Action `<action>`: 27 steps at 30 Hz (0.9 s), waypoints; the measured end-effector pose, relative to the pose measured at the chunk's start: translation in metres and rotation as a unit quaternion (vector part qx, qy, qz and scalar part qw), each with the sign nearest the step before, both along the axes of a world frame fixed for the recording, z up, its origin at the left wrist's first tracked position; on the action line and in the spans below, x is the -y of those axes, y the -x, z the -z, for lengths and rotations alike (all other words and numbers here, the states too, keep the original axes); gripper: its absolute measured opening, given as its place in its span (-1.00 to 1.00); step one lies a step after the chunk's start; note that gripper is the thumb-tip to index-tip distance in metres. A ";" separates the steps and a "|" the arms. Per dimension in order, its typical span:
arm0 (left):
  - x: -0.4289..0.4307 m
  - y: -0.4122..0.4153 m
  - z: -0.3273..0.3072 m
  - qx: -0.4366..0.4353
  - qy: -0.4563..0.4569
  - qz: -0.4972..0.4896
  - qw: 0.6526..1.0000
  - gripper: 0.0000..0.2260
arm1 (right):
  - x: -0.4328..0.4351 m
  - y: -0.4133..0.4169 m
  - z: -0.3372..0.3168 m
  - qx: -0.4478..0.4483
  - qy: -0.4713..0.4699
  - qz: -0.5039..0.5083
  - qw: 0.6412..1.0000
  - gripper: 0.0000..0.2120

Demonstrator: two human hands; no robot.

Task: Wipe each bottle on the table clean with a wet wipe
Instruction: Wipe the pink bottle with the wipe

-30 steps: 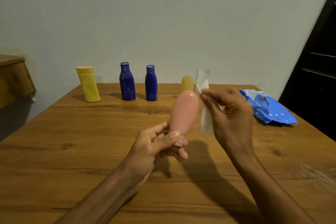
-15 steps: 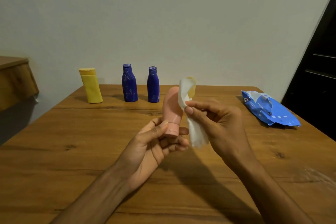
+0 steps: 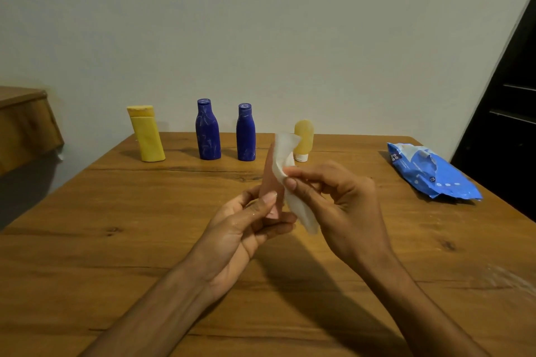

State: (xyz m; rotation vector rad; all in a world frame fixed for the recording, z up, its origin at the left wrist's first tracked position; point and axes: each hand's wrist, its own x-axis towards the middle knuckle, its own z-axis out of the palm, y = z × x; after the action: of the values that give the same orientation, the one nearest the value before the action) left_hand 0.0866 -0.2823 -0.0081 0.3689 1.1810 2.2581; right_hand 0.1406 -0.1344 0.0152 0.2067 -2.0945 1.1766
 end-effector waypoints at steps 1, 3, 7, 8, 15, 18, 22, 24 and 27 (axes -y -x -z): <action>0.000 0.001 0.000 0.004 -0.005 0.000 1.000 -0.53 | 0.001 -0.001 -0.001 0.000 0.031 -0.003 0.999 -0.82; 0.001 0.002 0.000 0.010 -0.022 0.005 1.000 -0.58 | 0.002 -0.004 -0.004 0.020 0.091 -0.018 0.996 -0.84; 0.002 0.004 0.000 0.024 -0.043 -0.013 0.999 -0.63 | 0.006 -0.004 -0.002 0.103 0.082 -0.027 0.991 -0.85; 0.001 0.004 0.000 0.022 -0.044 -0.022 0.999 -0.63 | 0.008 -0.004 0.000 0.116 0.074 -0.028 0.990 -0.86; -0.002 0.002 0.000 0.030 -0.055 -0.039 0.997 -0.62 | 0.011 -0.001 0.006 0.073 -0.017 0.047 0.996 -0.86; -0.003 0.003 0.002 0.037 -0.066 -0.047 0.996 -0.63 | 0.014 -0.001 0.008 0.070 -0.047 0.027 0.996 -0.88; -0.004 0.002 0.001 0.045 -0.067 -0.043 0.996 -0.60 | 0.012 0.001 0.008 0.058 -0.033 0.048 0.997 -0.86; -0.004 0.001 0.000 0.055 -0.070 -0.038 0.995 -0.60 | 0.010 0.001 0.006 0.055 -0.029 0.050 0.997 -0.86; -0.003 -0.002 0.000 0.056 -0.071 -0.029 0.995 -0.62 | 0.009 0.000 0.006 0.070 -0.052 0.040 0.995 -0.86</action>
State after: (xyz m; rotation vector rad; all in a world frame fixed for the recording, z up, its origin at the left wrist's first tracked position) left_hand 0.0881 -0.2793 -0.0077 0.2620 0.9887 2.3873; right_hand 0.1401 -0.1435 0.0092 0.0890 -2.2673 1.0630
